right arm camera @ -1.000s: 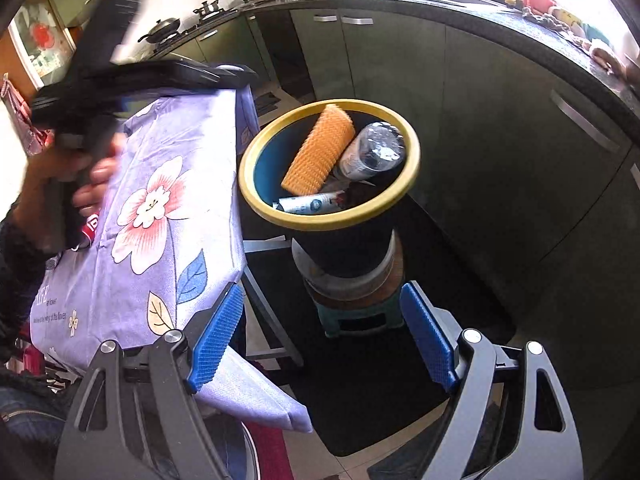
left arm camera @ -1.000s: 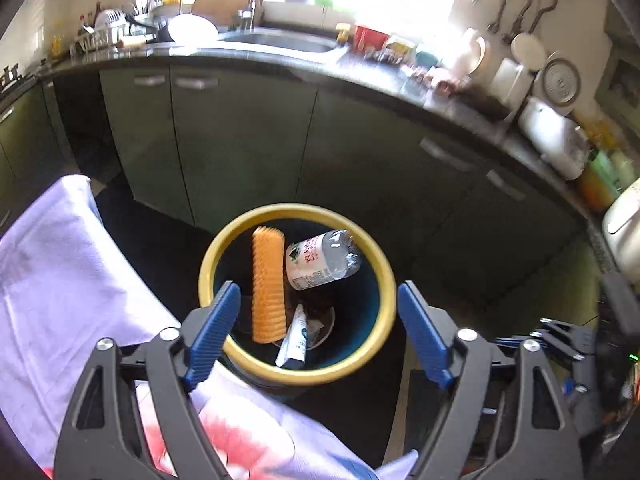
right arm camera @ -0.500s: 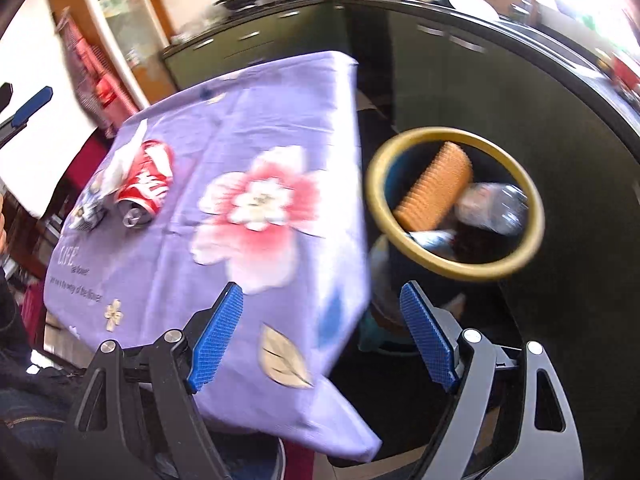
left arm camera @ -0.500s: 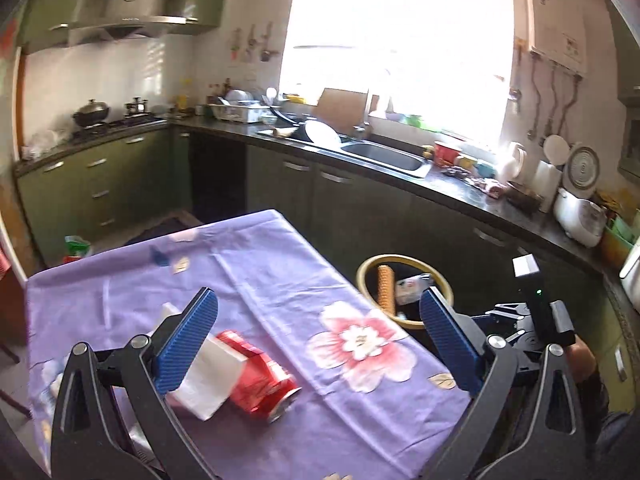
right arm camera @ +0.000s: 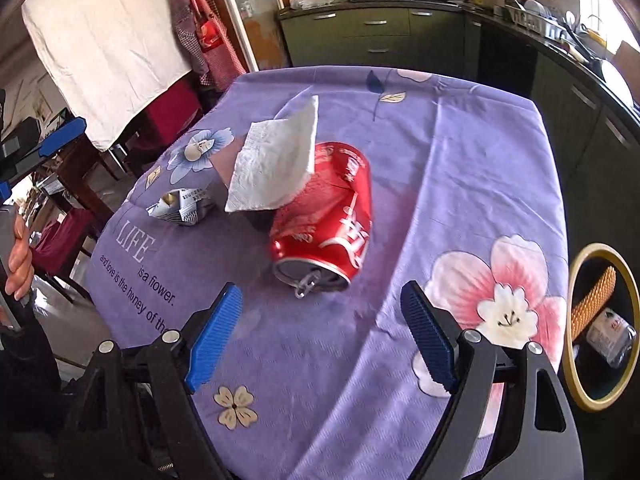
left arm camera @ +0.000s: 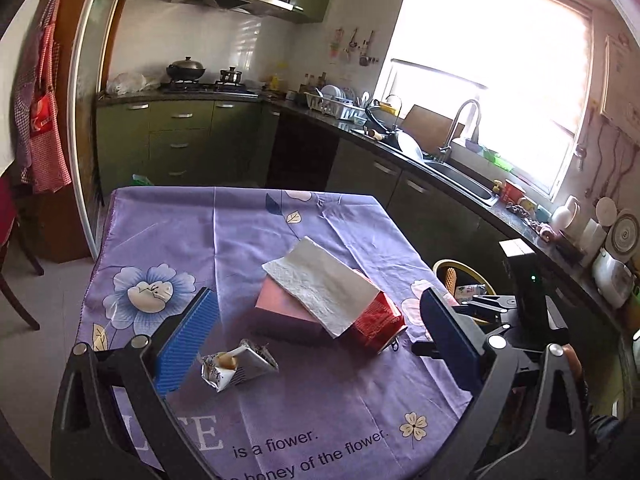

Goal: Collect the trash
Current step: 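Grasp the red Coke can with the right gripper, then carry the Coke can over the bin and open the right gripper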

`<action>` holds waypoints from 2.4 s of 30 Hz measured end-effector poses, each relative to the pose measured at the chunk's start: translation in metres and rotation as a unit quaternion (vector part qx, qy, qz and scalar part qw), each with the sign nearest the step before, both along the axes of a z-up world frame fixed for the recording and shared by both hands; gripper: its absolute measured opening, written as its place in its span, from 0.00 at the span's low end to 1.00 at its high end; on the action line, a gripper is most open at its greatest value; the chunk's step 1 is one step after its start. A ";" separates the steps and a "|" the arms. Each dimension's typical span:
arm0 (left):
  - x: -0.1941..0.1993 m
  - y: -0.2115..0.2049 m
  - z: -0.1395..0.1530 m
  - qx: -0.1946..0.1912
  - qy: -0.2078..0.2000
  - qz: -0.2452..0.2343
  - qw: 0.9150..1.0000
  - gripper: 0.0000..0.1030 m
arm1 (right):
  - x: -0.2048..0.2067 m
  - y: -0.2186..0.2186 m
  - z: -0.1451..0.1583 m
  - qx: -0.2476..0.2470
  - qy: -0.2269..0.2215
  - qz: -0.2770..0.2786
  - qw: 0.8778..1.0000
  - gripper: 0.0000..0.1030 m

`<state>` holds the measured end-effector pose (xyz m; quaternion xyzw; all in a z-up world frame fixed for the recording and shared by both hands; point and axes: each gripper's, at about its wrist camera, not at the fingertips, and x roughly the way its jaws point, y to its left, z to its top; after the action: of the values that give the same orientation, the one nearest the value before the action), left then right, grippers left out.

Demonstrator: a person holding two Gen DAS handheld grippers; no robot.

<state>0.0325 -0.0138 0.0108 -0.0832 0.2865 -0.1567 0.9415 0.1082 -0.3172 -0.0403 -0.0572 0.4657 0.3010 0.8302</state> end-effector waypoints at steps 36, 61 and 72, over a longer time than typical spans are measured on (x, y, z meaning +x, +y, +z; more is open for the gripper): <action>0.011 0.021 -0.027 -0.024 0.029 -0.001 0.999 0.94 | 0.061 0.020 -0.042 -0.163 0.031 -0.021 0.986 0.68; 0.008 0.004 -0.019 -0.012 0.024 -0.009 1.000 0.94 | 0.050 -0.132 -0.006 -0.087 0.044 -0.167 0.981 0.68; 0.012 -0.007 -0.018 -0.007 0.028 -0.015 0.999 0.94 | 0.098 -0.277 -0.016 -0.086 0.048 -0.325 0.940 0.68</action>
<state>0.0445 -0.0209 -0.0071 -0.0901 0.3127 -0.1707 0.9300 0.2061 -0.5945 -0.0562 0.0408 0.5228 -0.0244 0.8512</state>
